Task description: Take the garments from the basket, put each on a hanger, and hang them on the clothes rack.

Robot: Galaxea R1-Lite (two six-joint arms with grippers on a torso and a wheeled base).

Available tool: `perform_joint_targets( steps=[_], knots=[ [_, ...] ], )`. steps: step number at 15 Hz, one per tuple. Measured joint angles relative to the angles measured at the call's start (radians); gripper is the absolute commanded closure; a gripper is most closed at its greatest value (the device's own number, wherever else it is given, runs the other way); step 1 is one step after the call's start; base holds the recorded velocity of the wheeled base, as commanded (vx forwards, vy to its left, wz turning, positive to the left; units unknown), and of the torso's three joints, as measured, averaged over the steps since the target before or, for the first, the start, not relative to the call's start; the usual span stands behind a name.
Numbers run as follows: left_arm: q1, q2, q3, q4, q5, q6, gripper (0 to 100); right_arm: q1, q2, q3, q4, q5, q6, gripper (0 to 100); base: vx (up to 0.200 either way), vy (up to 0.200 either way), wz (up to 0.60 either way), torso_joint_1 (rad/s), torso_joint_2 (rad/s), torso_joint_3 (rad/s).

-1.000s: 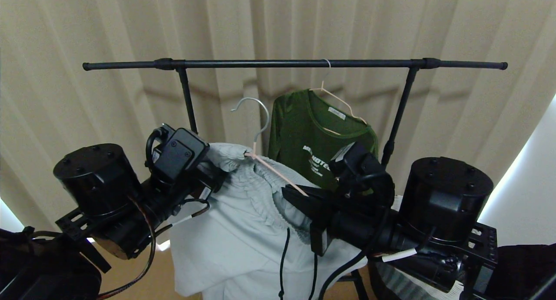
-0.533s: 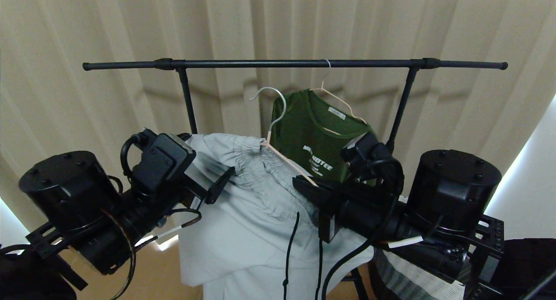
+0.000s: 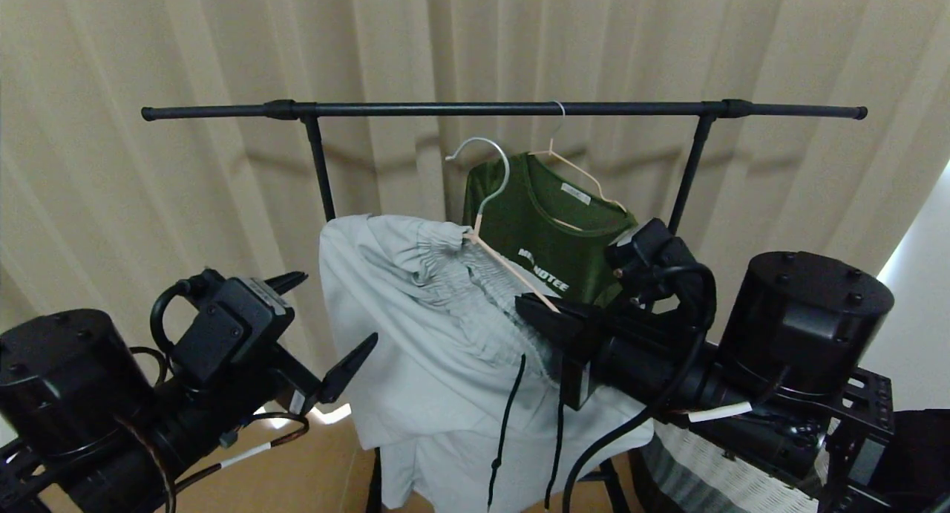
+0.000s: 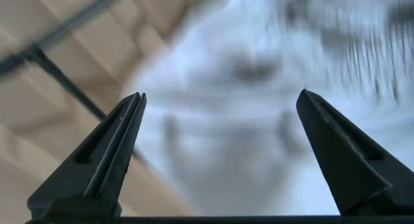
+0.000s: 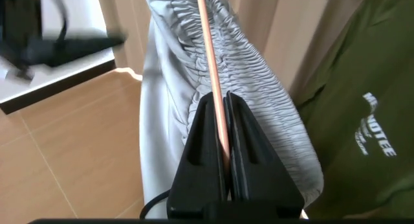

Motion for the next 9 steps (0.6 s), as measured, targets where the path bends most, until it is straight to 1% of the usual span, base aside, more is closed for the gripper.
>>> perform_joint_targets(
  steps=[2,3,5,6,9],
  knots=[
    [0.053,0.036,0.04,-0.03,-0.032,-0.011,0,0.0,-0.037,0.013,0.037,0.0,-0.001,100,0.0,0.0,0.0,0.0,0.0,0.0],
    [0.089,0.061,0.046,-0.073,-0.07,-0.015,0,0.001,-0.06,0.024,0.071,0.0,-0.001,100,0.0,0.0,0.0,0.0,0.0,0.0],
    [0.162,0.121,0.05,-0.179,-0.173,-0.016,0,0.002,-0.112,0.05,0.126,0.003,-0.001,100,0.0,0.0,0.0,0.0,0.0,0.0],
    [0.188,0.15,0.053,-0.216,-0.204,-0.016,0,0.004,-0.139,0.061,0.147,0.006,-0.001,100,0.0,0.0,0.0,0.0,0.0,0.0],
    [0.213,0.203,0.05,-0.236,-0.221,-0.018,0,0.032,-0.189,0.094,0.178,0.009,-0.001,100,0.0,0.0,0.0,0.0,0.0,0.0]
  ],
)
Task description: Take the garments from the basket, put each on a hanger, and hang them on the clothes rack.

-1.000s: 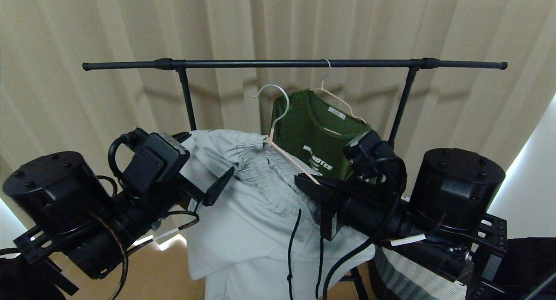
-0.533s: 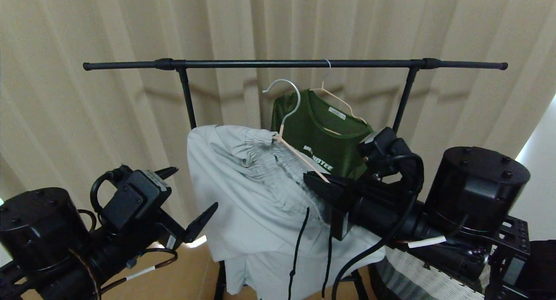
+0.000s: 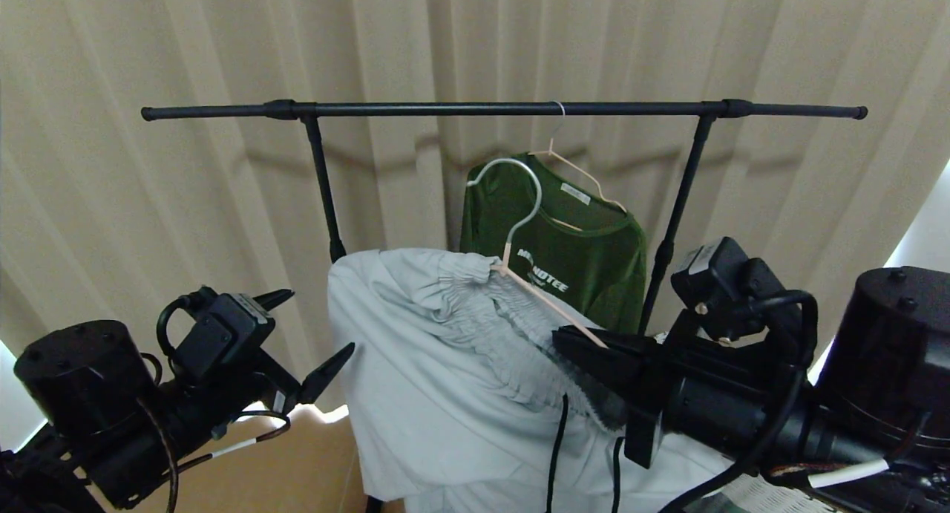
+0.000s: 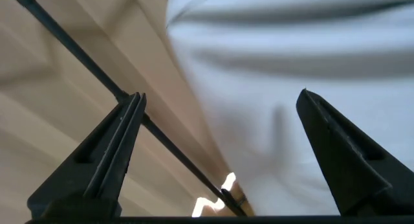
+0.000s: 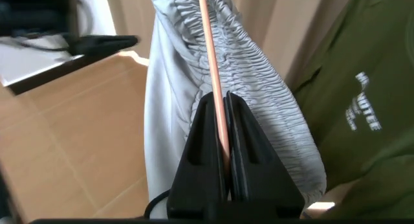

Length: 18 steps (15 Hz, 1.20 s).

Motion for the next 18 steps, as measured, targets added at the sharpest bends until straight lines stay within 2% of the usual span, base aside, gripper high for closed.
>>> perform_joint_targets(
  steps=[3,4,14,18],
  knots=[
    [0.005,0.023,-0.014,-0.001,-0.028,-0.002,0,0.032,-0.025,0.025,-0.001,0.0,0.0,100,0.0,0.0,0.0,0.0,0.0,0.0],
    [0.007,0.027,-0.013,-0.001,-0.033,-0.002,100,0.036,-0.029,0.027,-0.001,0.0,0.0,100,0.0,0.0,0.0,0.0,0.0,0.0],
    [0.005,0.036,-0.011,-0.014,-0.038,0.005,100,0.036,-0.046,0.03,-0.003,-0.002,0.0,100,0.0,0.0,0.0,0.0,0.0,0.0],
    [0.025,0.04,-0.007,-0.049,-0.036,0.006,100,-0.01,-0.048,0.03,0.006,-0.004,-0.001,100,0.0,0.0,0.0,0.0,0.0,0.0]
  ],
)
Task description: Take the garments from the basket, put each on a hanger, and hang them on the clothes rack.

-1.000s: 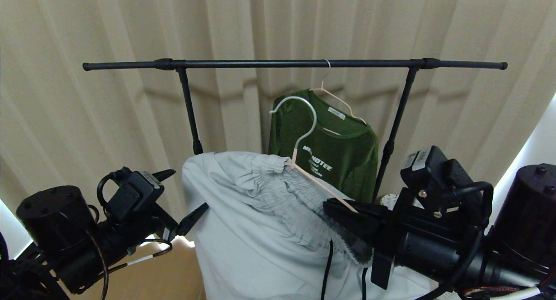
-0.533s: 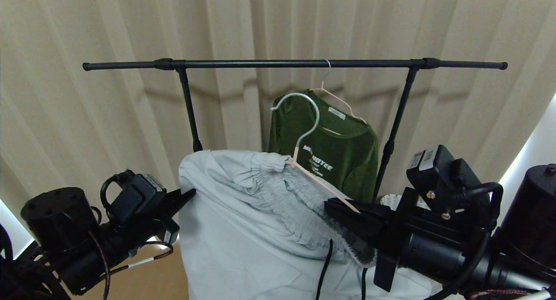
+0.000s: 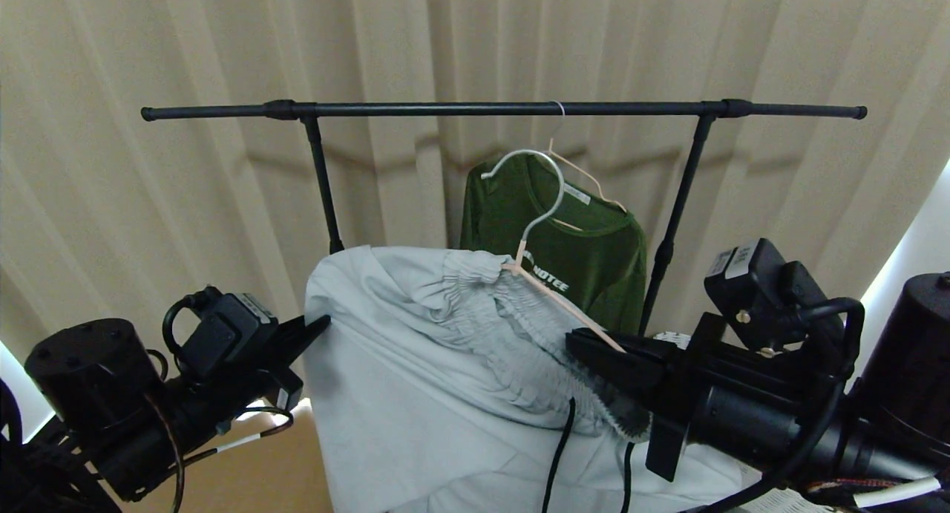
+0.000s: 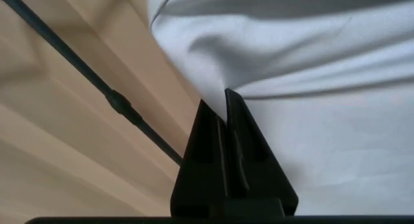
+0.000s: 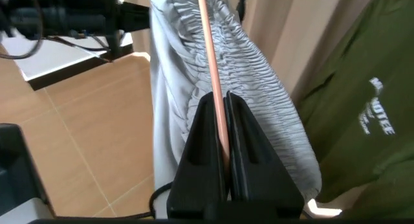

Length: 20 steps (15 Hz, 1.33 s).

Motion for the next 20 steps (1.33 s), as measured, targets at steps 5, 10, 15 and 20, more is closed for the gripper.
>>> perform_joint_targets(
  steps=[5,10,15,20],
  knots=[
    [0.097,0.01,-0.002,-0.001,-0.01,-0.001,100,-0.043,-0.019,0.0,0.082,0.0,0.0,100,0.0,0.0,0.0,0.0,0.0,0.0],
    [0.169,0.015,-0.018,-0.001,-0.021,0.0,100,-0.06,-0.037,0.0,0.113,-0.001,0.0,100,0.0,0.0,0.0,0.0,0.0,0.0],
    [0.229,0.047,-0.075,-0.001,-0.021,0.003,100,-0.066,-0.045,0.002,0.113,-0.001,0.0,100,0.0,0.0,0.0,0.0,0.0,0.0],
    [0.224,0.061,-0.053,-0.001,-0.019,0.004,100,-0.067,-0.04,-0.011,0.11,-0.001,0.001,100,0.0,0.0,0.0,0.0,0.0,0.0]
  ],
)
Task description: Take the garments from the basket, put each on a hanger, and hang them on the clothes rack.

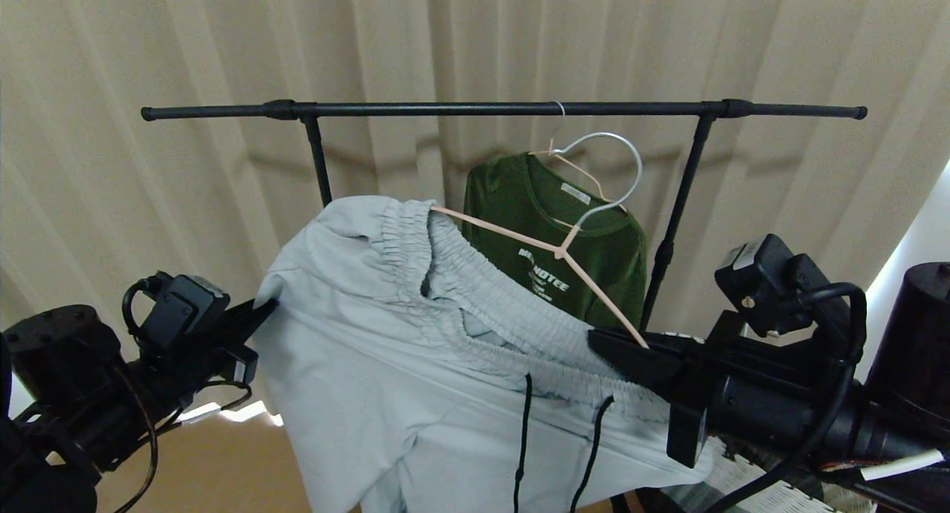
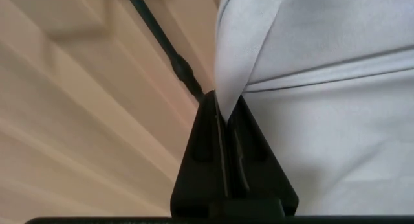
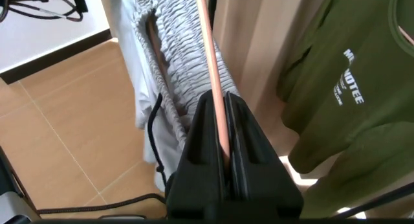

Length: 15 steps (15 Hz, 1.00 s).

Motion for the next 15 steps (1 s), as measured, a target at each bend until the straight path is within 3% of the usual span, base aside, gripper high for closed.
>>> perform_joint_targets(
  steps=[1,8,15],
  knots=[
    [-0.007,0.0,0.01,0.0,0.002,0.0,0,0.0,0.001,-0.004,-0.001,0.001,0.0,100,0.0,0.0,0.0,0.0,0.0,0.0],
    [-0.084,-0.058,0.106,0.001,-0.006,-0.003,0,-0.015,-0.006,-0.004,0.0,-0.006,0.004,100,0.0,0.0,0.0,0.0,0.0,0.0],
    [-0.038,-0.255,0.232,0.0,-0.008,-0.009,0,-0.1,-0.056,0.087,-0.005,-0.005,0.006,100,0.0,0.0,0.0,0.0,0.0,0.0]
  ],
)
